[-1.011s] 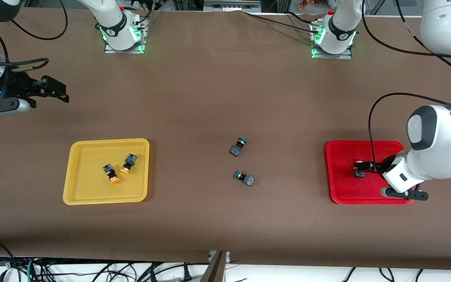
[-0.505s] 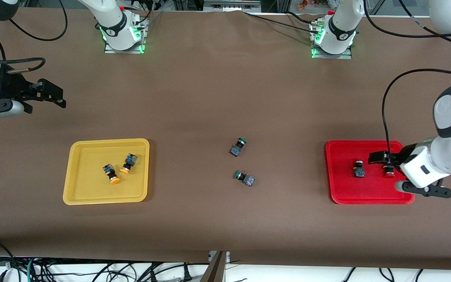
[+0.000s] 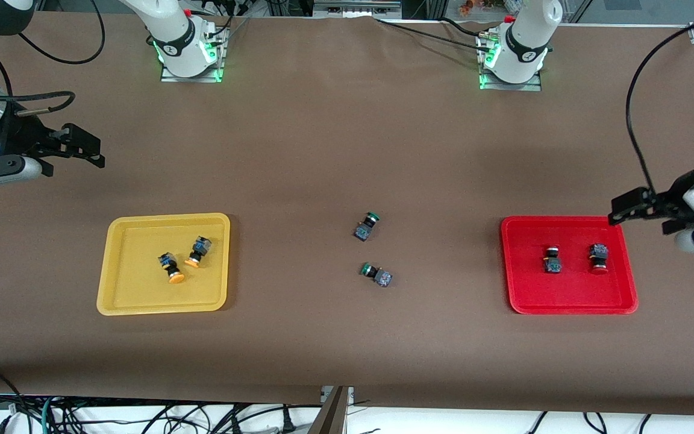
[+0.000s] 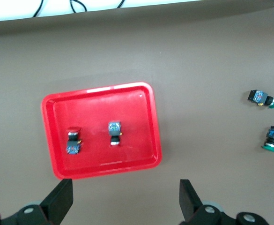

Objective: Place red and yellow buttons in trays

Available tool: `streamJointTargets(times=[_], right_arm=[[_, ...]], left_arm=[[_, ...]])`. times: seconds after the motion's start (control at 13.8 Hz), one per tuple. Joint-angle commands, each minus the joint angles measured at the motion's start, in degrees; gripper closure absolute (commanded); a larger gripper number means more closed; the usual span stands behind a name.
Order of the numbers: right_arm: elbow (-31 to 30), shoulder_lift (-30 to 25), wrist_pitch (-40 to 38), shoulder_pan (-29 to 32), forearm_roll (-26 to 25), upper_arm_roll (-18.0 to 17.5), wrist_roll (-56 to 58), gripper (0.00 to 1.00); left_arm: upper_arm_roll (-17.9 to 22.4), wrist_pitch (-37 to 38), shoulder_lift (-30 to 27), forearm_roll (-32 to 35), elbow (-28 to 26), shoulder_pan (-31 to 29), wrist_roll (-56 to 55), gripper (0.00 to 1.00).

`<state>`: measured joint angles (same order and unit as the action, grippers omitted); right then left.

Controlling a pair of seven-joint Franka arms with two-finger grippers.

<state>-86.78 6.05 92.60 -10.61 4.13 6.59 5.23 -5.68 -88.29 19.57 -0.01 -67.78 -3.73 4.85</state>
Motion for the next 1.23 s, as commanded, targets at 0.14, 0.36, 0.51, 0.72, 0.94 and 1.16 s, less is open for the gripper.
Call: streamJointTargets(times=[0.14,0.36,0.51,0.72,0.94,1.16], right_arm=[[1.2,1.0,-0.4,0.7,-0.9,-0.1,-0.4,0.00],[1.3,1.0,-0.5,0.7,-0.9,-0.1,-0.4,0.00],[1.3,1.0,-0.4,0.7,-0.9,-0.1,-0.4,0.00],[1.3,1.0,-0.3,0.3,-0.9,-0.1,-0.4,0.00],[1.3,0.9,-0.3,0.2,-0.9,-0.1,-0.5,0.00],[1.3,1.0,-0.4,0.2,-0.9,-0.1,-0.5,0.00]], left_arm=[[2.1,3.2,-11.9,0.4,-13.4,0.7,-0.7,0.00],[1.9,3.3,-18.1,-1.1,-21.2,0.8,-7.4,0.00],[1.9,3.3,-19.9,-1.3,-23.8,2.1,-7.8,0.00],[2.0,3.3,-20.1,-1.3,-24.4,1.9,-7.8,0.00],[1.5,3.4,-17.7,-0.7,-22.2,1.9,-7.8,0.00],[1.5,3.7,-16.1,-0.6,-19.9,1.7,-7.7,0.00]])
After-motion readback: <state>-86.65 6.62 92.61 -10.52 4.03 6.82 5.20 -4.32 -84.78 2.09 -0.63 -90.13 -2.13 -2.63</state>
